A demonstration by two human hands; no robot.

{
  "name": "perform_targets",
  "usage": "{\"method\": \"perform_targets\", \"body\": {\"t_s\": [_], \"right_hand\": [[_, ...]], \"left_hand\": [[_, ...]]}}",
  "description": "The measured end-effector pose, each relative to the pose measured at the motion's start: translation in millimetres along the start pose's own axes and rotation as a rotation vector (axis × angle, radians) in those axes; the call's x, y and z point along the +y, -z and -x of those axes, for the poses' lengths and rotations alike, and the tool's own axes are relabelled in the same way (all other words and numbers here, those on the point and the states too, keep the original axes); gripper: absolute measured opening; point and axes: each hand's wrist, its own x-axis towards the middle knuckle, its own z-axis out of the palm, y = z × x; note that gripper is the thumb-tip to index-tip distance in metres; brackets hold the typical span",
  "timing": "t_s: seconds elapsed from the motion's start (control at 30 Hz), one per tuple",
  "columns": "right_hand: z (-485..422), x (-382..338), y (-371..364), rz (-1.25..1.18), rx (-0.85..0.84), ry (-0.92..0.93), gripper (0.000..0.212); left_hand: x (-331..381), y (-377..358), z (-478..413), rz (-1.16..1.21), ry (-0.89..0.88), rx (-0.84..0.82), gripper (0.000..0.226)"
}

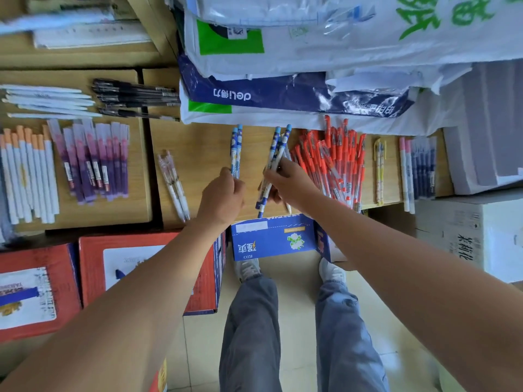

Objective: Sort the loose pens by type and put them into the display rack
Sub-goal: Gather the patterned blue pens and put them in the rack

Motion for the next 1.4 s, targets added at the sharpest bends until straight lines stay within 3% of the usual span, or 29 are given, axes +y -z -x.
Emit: {"method": "perform_targets", "body": {"t_s": [0.17,0.47,0.6,0.7,0.8,0.87,1.1,1.4], "right_hand": [[33,-5,46,-0.173,0.06,0.014,0.012],[116,37,176,-0.377,0.143,0.111,0.012],[160,69,246,-0.45,0.119,0.161,0.011],[194,91,301,-0.528,0.155,0.187,0.027],[230,106,356,-0.571,0.157,0.267,0.009],[250,113,392,-0.574,0.183,0.323,0.008],[289,119,488,-0.607,0.381,0.364,0.011],[289,100,605,-0.73,0.671,0.352,0.01]], "left_hand": [[57,6,19,0.243,-0.056,-0.114,0.018],[186,-48,58,0.301,-0.17,-0.1,0.042],[260,-98,86,0.288,-0.258,-0.077,0.027],[318,-138,106,0.389,-0.247,-0.076,0.017],[376,-172,122,0.504,-0.202,-0.067,0.015],[411,-191,131,0.533,-0.205,-0.067,0.017],[518,-215,146,0.524,-0.31,-0.114,0.025],[619,-219,99,0.345,-0.482,-0.135,0.022]]}}
